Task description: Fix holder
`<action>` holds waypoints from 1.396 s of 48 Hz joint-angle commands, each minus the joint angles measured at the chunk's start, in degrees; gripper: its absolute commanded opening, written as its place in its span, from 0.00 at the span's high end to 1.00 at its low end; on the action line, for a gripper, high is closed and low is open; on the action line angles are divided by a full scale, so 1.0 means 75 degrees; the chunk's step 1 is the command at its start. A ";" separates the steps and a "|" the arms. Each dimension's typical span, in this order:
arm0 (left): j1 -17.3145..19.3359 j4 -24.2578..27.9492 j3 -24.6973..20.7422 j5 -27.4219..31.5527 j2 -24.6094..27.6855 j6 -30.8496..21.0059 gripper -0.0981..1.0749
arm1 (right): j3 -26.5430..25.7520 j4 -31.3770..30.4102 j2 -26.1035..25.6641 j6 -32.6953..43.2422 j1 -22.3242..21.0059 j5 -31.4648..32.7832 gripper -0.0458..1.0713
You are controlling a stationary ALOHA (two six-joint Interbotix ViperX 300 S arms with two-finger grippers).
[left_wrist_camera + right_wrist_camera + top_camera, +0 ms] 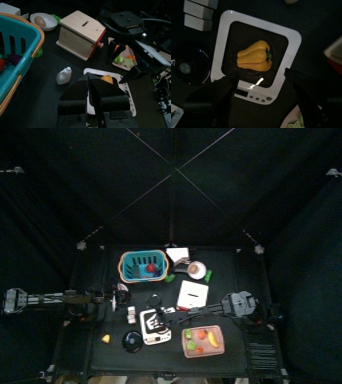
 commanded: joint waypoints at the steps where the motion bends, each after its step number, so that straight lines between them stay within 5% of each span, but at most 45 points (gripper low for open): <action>1: 0.0012 -0.0012 -0.0117 -0.0035 0.0012 0.0012 0.54 | -0.0129 -0.0293 -0.0715 -0.0258 -0.0059 0.0082 0.05; 12: -0.0023 -0.0012 -0.0199 -0.0164 0.0012 0.0012 0.54 | 0.0563 -0.1160 -0.1570 -0.0504 -0.0434 0.0105 0.05; 22: -0.0035 -0.0012 -0.0223 -0.0340 0.0012 0.0000 0.54 | 0.2004 -0.1688 -0.2590 -0.0492 -0.1031 -0.0328 0.05; 40: 0.0117 -0.0105 -0.0691 -0.0762 0.0340 -0.0012 0.54 | 0.5227 -0.1781 -0.4359 -0.0504 -0.3199 -0.4242 0.05; 52: 0.0973 -0.0094 -0.1676 -0.0762 0.1500 0.0012 0.54 | 0.6316 -0.2027 -0.4617 -0.0492 -0.4758 -0.6797 0.05; 67: 0.2344 -0.0328 -0.3234 -0.0844 0.2930 -0.0012 0.54 | 0.6363 -0.2273 -0.3949 -0.0480 -0.5906 -0.7160 0.05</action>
